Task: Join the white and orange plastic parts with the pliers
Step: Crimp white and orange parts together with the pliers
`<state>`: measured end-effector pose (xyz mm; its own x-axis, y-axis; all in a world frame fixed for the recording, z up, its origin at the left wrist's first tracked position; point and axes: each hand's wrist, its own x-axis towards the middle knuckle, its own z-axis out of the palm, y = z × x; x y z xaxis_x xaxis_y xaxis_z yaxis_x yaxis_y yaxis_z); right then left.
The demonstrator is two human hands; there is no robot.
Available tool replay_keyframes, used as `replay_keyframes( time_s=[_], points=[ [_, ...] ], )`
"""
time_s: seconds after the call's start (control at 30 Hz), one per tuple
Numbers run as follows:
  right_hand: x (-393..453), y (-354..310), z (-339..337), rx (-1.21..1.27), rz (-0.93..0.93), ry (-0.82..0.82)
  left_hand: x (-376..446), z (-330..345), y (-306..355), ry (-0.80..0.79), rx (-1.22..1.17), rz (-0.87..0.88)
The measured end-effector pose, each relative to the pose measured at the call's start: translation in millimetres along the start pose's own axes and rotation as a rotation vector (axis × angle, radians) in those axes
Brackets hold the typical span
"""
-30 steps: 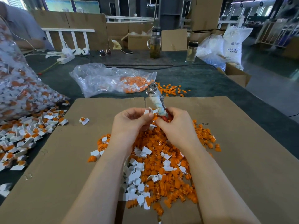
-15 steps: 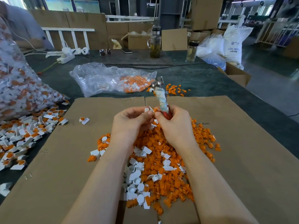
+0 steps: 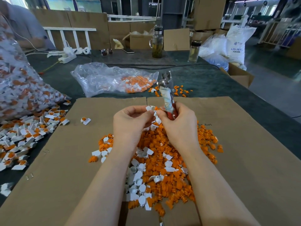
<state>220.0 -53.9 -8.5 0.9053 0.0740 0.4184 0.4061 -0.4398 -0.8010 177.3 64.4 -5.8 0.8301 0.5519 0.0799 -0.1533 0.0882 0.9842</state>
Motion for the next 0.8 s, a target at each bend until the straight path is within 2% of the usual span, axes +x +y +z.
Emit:
replay_keyframes(
  time_s=[0.33, 0.8],
  points=[
    [0.1, -0.1, -0.9, -0.039, -0.038, 0.017, -3.7, -0.1, -0.2, 0.007, 0.323, 0.267],
    [0.4, 0.6, -1.7, -0.044, -0.038, 0.011, -2.5, -3.1, 1.1, -0.112, 0.351, 0.306]
  ],
)
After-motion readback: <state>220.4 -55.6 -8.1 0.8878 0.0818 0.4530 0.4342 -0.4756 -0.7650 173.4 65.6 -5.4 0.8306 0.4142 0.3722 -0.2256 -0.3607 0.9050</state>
